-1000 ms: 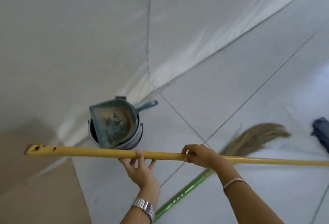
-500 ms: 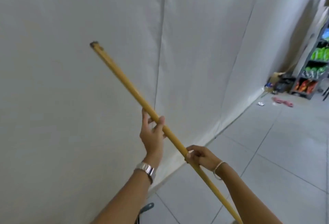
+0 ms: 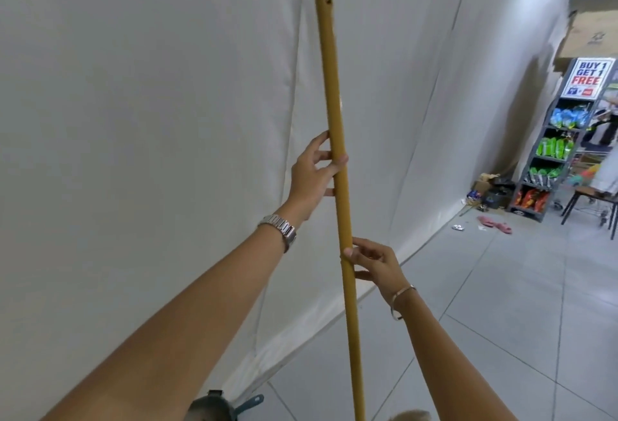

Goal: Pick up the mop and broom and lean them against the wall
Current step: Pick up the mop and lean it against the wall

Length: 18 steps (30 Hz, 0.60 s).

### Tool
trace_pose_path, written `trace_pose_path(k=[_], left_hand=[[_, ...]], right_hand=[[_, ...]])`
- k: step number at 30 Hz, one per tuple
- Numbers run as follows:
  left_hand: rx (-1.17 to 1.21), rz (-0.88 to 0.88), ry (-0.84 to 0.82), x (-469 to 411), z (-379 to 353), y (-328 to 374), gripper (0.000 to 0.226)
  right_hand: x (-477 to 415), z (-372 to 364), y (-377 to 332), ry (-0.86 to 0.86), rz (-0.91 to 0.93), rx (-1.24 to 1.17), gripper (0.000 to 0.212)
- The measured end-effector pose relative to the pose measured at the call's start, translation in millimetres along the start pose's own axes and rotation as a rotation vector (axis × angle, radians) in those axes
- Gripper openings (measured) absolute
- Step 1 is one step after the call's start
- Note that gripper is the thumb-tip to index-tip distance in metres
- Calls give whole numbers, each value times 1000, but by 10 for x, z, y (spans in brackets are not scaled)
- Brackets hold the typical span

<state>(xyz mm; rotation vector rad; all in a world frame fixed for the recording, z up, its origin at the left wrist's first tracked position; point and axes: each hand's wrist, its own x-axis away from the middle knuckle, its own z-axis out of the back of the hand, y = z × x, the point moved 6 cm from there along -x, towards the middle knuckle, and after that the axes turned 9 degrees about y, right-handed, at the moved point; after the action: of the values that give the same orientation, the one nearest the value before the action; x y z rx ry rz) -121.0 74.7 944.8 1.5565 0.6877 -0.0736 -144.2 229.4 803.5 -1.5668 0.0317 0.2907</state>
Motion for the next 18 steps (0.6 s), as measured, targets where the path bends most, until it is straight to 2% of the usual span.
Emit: trace_pose_path(k=[5, 9, 18], left_hand=[[12, -24, -117, 89, -200, 498, 52], [59, -45, -94, 110, -88, 1032, 44], [-29, -208, 92, 206, 1171, 2246, 39]], right_hand=[[207, 107, -348, 34, 74, -74, 42], [358, -75, -769, 20, 158, -159, 42], [703, -1458, -1725, -180, 299, -277, 37]])
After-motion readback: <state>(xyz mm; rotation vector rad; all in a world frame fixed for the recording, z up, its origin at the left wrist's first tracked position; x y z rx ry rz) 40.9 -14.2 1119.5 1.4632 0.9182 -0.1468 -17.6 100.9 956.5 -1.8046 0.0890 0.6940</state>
